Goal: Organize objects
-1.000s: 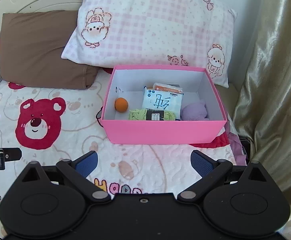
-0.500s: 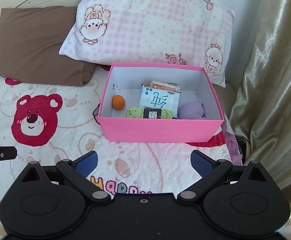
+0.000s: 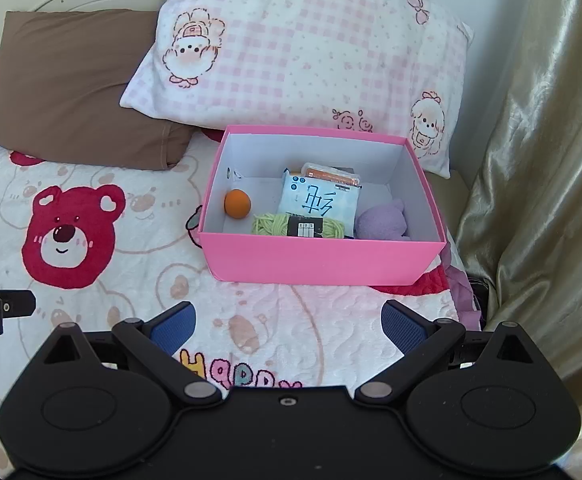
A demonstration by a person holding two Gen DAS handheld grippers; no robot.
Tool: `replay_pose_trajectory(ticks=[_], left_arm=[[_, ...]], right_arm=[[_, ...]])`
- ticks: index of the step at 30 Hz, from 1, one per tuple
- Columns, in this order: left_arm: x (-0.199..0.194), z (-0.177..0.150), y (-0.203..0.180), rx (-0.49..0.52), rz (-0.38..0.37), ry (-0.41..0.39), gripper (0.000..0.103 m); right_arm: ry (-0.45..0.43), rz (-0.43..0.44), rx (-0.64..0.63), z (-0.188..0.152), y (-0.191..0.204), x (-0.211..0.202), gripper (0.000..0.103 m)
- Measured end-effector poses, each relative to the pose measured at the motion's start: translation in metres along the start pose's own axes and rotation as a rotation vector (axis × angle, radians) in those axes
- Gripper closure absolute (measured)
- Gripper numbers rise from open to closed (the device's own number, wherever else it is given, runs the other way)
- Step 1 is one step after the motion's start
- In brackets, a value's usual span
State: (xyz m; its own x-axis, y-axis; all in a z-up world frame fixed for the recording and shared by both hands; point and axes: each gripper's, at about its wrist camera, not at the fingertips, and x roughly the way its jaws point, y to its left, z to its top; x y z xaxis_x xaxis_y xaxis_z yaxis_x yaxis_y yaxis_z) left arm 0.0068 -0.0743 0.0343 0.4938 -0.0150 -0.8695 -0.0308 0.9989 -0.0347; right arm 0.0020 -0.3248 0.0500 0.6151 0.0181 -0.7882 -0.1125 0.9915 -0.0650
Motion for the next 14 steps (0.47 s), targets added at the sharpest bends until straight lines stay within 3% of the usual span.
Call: replay_pose_trajectory(ticks=[14], left_arm=[[0.0018, -0.0023, -0.0026, 0.001, -0.018, 0.011, 0.000]], right_arm=[[-0.006, 0.004, 0.001, 0.0005, -0.0031, -0.0047, 0.002]])
